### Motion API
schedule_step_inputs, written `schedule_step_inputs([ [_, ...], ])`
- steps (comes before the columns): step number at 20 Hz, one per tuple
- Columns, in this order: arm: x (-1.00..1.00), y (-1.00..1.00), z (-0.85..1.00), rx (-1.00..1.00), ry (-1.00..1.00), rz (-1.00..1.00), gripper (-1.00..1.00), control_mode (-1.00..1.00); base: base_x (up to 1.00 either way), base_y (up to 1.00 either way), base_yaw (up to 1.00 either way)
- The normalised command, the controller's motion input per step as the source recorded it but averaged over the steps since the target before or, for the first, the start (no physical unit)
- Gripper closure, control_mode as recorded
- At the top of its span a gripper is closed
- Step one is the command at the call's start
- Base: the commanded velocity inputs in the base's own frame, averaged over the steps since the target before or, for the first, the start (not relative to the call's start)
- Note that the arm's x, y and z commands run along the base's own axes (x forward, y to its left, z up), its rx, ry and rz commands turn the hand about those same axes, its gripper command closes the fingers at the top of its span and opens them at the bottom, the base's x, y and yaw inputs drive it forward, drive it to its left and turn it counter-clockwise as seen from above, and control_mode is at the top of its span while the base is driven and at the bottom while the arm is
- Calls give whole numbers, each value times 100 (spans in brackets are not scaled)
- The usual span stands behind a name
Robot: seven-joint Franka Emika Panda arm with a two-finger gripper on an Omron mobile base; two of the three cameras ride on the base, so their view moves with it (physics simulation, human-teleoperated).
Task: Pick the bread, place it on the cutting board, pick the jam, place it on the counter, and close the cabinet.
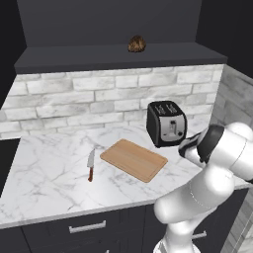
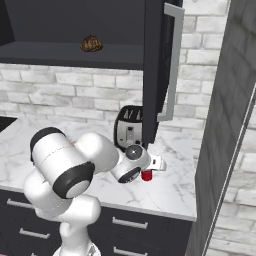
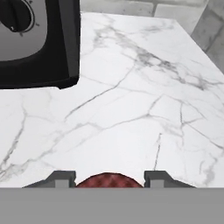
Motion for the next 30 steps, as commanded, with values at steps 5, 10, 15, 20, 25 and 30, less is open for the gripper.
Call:
schedule_step_inputs([
  [5, 8, -5, -23, 0, 0, 0, 100, -100, 0, 0, 0],
  [10, 0, -1, -5, 0, 2, 0, 100, -100, 0, 0, 0],
  [15, 0, 0, 0, 0, 0, 0, 100, -100, 0, 0, 0],
  [20, 0, 0, 0, 0, 0, 0, -100, -100, 0, 0, 0],
  [25, 0, 0, 0, 0, 0, 0, -100, -100, 0, 0, 0],
  [30, 0, -3, 4, 0, 0, 0, -100, -100, 0, 0, 0],
])
